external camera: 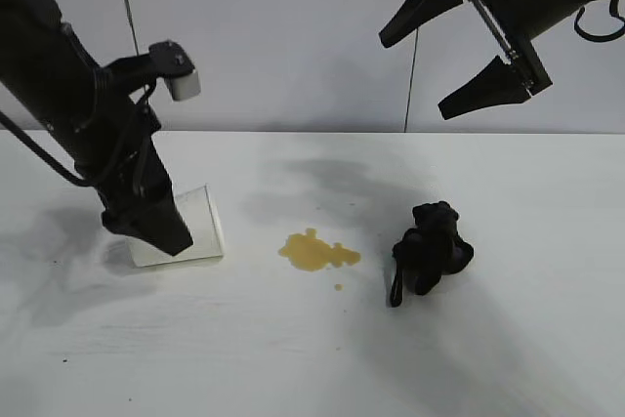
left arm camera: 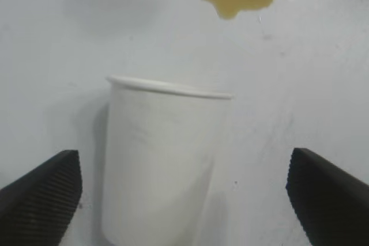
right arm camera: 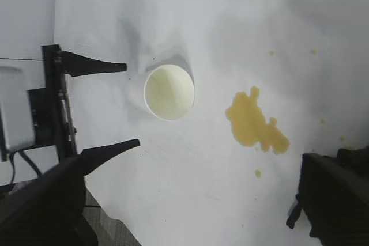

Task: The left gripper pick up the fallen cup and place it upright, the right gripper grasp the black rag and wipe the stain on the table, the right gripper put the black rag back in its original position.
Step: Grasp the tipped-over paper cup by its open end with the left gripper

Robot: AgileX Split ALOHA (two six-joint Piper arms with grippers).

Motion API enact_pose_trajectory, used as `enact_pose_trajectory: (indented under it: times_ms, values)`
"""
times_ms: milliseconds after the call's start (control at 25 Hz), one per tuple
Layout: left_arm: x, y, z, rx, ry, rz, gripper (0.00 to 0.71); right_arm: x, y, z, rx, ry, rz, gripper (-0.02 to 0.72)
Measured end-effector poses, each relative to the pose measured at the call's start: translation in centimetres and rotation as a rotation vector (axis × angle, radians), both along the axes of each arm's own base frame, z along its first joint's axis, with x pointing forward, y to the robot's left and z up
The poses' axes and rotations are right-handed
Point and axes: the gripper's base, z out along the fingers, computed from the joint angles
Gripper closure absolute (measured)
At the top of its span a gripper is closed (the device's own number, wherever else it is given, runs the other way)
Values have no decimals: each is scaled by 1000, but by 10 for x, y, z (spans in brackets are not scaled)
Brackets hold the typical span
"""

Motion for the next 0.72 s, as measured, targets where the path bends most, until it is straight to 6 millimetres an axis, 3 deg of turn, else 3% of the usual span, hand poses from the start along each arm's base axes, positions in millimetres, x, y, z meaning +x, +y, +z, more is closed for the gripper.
enact_pose_trajectory:
  times_ms: [320, 720]
  values:
    - [22, -7, 20, -33, -84, 14, 16, 0, 0, 0, -1, -1, -2, 8]
    - [23, -8, -3, -1, -46, -56, 16, 1, 0, 0, -4, -4, -4, 8]
